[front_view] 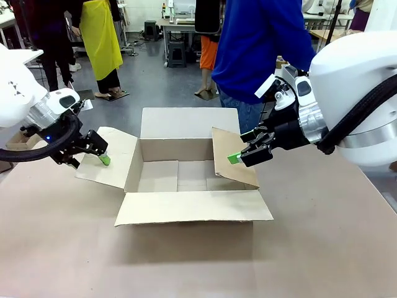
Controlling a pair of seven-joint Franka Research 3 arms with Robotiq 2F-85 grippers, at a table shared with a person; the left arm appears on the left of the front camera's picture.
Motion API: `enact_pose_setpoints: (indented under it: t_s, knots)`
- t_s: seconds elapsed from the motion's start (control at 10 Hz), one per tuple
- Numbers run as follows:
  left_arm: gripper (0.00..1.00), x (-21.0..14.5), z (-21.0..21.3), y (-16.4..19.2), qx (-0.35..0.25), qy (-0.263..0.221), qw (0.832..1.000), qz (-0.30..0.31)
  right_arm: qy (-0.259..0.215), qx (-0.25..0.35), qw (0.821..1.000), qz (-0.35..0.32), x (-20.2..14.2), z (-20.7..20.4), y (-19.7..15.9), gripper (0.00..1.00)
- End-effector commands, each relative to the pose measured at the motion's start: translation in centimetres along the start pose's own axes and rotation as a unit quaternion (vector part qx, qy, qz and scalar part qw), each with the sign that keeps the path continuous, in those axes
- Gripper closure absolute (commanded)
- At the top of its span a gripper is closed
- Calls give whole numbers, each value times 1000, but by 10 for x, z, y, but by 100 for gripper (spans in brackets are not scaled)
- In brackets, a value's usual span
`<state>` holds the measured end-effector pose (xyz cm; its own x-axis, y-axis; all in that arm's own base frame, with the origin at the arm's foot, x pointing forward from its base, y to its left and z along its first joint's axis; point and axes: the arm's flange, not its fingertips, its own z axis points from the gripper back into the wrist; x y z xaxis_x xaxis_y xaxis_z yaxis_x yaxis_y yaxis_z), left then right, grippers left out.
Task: Pack the gift set into the box.
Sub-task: Place both hands on the side flaps of the Package Box and spread them outward.
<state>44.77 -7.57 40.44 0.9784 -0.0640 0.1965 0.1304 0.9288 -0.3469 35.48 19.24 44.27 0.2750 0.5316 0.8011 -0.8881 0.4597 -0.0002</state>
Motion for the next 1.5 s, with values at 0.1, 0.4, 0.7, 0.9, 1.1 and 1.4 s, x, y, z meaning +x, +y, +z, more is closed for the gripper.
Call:
enact_pose_setpoints:
  t_s: [0.1, 0.4, 0.7, 0.9, 1.1, 1.4]
  knots:
    - [0, -1, 10, -11, 36, -1, 999, 28, 0, 0, 1000, 0, 0, 0, 0, 0]
    - [0, -1, 10, -11, 36, -1, 999, 28, 223, 8, 974, -39, 129, -41, 21, 0]
    - [0, -1, 10, -11, 36, -1, 999, 28, 342, -32, 938, -54, 200, -60, 33, 0]
    - [0, -1, 10, -11, 36, -1, 999, 28, 377, -93, 919, -71, 214, -82, 38, 0]
    - [0, -1, 10, -11, 36, -1, 999, 28, 417, -181, 881, -129, 203, -113, 38, 0]
    - [0, -1, 10, -11, 36, -1, 999, 28, 399, -271, 866, -131, 174, -163, 44, 0]
